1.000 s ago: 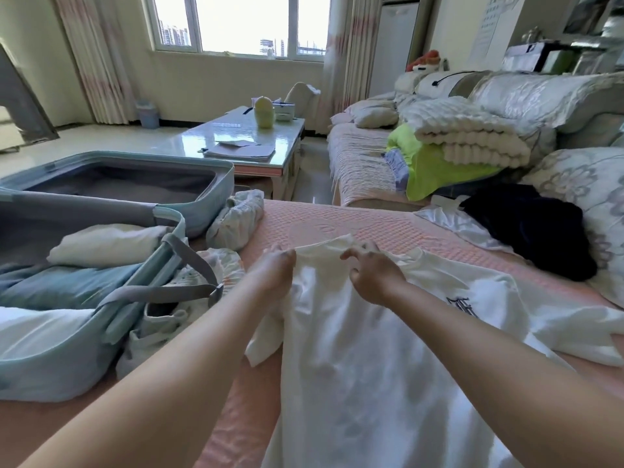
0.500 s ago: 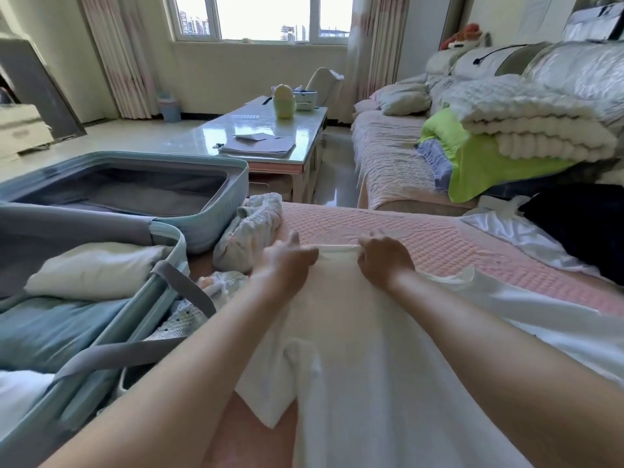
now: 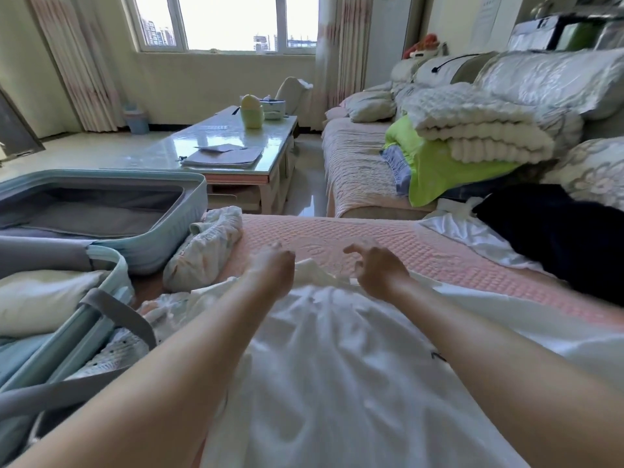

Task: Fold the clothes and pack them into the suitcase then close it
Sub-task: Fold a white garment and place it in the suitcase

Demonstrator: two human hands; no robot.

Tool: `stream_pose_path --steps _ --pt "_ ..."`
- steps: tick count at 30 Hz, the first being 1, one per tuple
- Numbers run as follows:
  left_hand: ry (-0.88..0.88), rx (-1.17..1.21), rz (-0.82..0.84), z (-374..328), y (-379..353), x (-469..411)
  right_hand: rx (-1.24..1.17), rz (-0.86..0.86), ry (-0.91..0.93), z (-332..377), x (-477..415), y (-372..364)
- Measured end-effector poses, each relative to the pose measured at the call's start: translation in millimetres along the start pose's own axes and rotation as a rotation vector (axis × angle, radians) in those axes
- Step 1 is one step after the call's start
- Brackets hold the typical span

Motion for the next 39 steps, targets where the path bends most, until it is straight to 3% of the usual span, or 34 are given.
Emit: stream_pose_path --steps 6,11,14,17,19,23,29,31,34,39 --pt "-0.008 0.309 -0.026 -51.8 -10.5 -28.2 0.323 0.104 -0.267 -97.7 18.3 20.1" --pt "0.251 0.374 0.043 -47.6 -35.8 -46.2 0.170 0.200 -0.324 -122.3 17.7 12.0" --pt "0.231 0.361 0.085 -44.6 -36.4 -52.0 0.136 0.167 -0.325 -124.6 11.1 13.7" --pt "0.142 0.223 0.172 -47.7 -33.4 -56.1 0.119 0.066 -0.338 -128.9 7.4 20.4" --pt "0.158 0.223 0.115 -44.5 -24.8 -60.2 0.069 -0.053 -0.344 -130.0 5.2 25.6" --pt "0.300 0.371 -0.147 -32.7 1.2 -75.2 -0.002 -0.262 -0.334 -125.0 -10.4 30.3" --pt "0.533 0.779 -0.020 -32.7 2.3 -107.6 -0.108 -0.494 -0.236 -122.1 -44.1 47.2" --pt "0.611 1.069 0.015 -34.5 -13.4 -118.5 -0.102 -0.357 -0.225 -126.1 -58.5 36.0" --pt "0.580 1.055 0.048 -50.2 -36.2 -124.7 -0.008 0.175 -0.282 -135.8 -54.4 -14.3" --pt "0.308 0.676 0.025 -92.8 -41.4 -114.5 0.074 0.230 -0.163 -142.1 -35.4 -24.0"
Point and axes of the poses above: each hand's wrist, its own x-axis away from the middle knuckle, its own y-axis out of the back of the hand, z = x × y, the point moved 5 cm from there along -x, towards the middle knuckle, and after that the axes turned 3 degrees about y, right-handed, at the moved point
